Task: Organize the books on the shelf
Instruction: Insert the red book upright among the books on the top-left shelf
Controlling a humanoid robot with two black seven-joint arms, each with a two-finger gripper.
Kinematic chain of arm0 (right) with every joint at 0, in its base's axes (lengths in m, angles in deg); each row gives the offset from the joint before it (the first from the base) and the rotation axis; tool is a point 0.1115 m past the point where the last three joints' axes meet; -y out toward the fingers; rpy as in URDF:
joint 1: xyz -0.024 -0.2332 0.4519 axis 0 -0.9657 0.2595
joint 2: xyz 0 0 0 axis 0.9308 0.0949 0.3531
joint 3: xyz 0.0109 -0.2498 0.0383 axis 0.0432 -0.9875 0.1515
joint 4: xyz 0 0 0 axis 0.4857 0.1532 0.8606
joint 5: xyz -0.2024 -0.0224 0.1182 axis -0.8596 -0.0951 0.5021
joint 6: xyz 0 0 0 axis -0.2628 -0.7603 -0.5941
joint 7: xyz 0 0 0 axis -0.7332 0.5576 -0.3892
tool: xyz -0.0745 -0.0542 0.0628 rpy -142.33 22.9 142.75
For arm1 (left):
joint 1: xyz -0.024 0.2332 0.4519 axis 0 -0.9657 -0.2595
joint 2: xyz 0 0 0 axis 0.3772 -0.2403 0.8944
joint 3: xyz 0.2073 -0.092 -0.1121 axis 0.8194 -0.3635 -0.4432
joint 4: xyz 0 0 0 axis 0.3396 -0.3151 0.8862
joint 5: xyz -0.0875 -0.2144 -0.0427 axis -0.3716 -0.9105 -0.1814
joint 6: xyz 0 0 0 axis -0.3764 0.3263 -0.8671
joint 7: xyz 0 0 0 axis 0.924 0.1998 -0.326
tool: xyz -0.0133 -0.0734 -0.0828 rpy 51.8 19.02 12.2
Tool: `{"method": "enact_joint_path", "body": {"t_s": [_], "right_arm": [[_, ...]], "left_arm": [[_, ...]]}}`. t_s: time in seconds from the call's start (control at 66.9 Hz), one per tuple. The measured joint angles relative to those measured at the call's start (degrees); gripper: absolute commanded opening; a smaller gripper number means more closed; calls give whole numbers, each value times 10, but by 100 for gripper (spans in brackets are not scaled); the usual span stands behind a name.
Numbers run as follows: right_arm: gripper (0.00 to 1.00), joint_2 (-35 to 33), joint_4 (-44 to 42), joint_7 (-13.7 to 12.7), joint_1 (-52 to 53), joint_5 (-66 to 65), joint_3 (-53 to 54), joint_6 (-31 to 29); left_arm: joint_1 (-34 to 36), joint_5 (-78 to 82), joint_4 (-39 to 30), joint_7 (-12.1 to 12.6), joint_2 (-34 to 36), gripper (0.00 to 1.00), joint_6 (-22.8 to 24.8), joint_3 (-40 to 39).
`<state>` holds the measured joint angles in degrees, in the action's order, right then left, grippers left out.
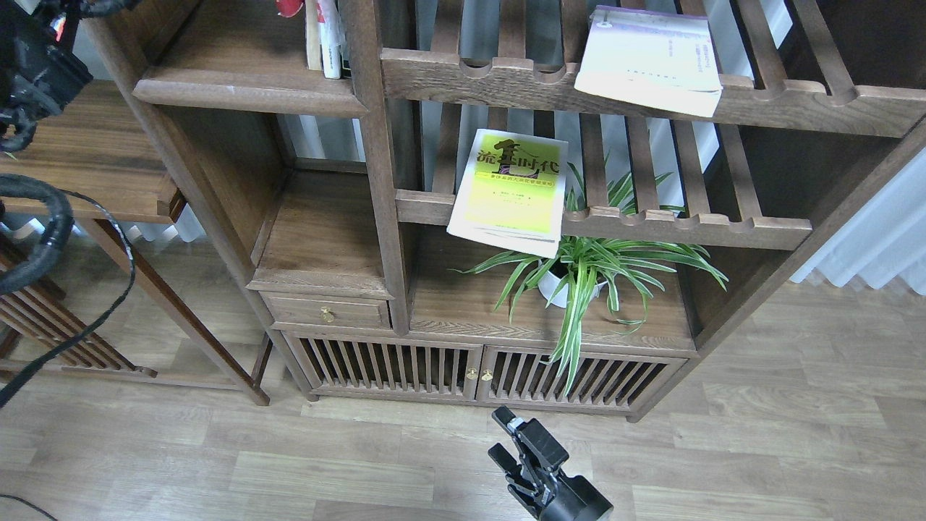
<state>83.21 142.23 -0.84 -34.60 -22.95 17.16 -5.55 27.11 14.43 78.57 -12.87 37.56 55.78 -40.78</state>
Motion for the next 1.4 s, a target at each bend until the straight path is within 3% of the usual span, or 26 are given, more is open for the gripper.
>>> {"method": "enact_joint_path", "body": {"t_s": [0.12,0.299,0.404,0.583,0.956,1.196,1.3,1.405], "right_arm": [[99,0,6,0,-1,19,4,0],[99,0,7,0,2,33,30,0],[99,0,7,2,12,47,39,0],[99,0,7,6,14,59,42,0],[99,0,15,6,-16,95,49,0],[99,0,23,5,-35,118,54,0],[99,0,25,5,-40,122,54,0],[99,0,27,4,-42,124,55,0]], "left_arm": [[4,1,1,-10,0,7,0,9],[5,1,1,-64,-14,7,-19,10],[6,1,2,-79,-19,7,-49,10],[6,1,11,-80,-18,7,-74,41],[3,0,21,-85,-28,8,-78,100],[1,0,20,-108,-36,7,-81,140],[0,0,20,-107,-37,8,-93,148],[-6,0,21,-89,-39,8,-104,151]]}}
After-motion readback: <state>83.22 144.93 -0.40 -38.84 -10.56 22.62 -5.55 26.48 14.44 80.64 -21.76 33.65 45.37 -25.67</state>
